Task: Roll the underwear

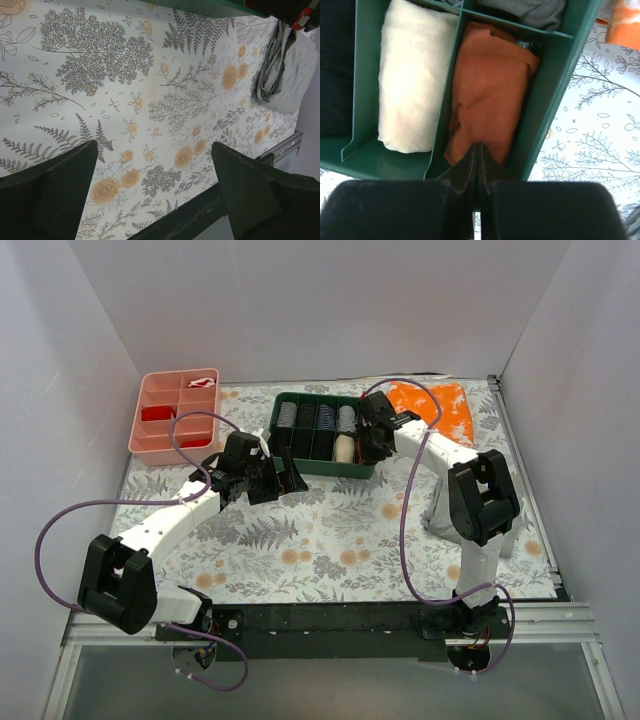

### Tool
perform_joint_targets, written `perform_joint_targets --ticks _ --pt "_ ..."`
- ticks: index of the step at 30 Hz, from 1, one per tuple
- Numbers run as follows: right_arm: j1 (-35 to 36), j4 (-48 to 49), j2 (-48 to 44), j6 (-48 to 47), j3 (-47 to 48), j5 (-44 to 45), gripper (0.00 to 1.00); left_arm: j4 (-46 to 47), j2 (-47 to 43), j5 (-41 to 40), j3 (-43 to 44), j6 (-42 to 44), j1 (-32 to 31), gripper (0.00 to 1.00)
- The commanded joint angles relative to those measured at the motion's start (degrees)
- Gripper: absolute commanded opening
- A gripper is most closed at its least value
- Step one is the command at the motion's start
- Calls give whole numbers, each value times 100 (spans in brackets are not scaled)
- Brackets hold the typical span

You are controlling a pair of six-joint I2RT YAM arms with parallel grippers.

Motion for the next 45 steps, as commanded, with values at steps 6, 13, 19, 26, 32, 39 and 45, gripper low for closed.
perform_joint_targets --ticks 6,13,19,26,32,39,45 --pt "10 216 -702 -72 328 250 11 -180 -336 -166 279 126 42 98" --pt "10 1347 -2043 -318 -900 266 51 -251 -468 -395 446 337 42 98" --pt "10 1500 -2872 -564 -1842 898 84 -181 -635 -693 482 478 42 98" --pt "-139 1271 -3646 -477 -2677 1575 87 -304 -644 -1019 640 583 42 98" --pt "-868 603 -4445 -3 -3415 1499 94 -295 -539 -949 780 671 42 98" --pt "-1528 751 -5281 86 -4180 1602 99 -348 -328 -1221 1061 794 42 98" --pt "-1616 1015 -5448 261 -4618 2331 99 -51 -468 -1370 966 794 34 98"
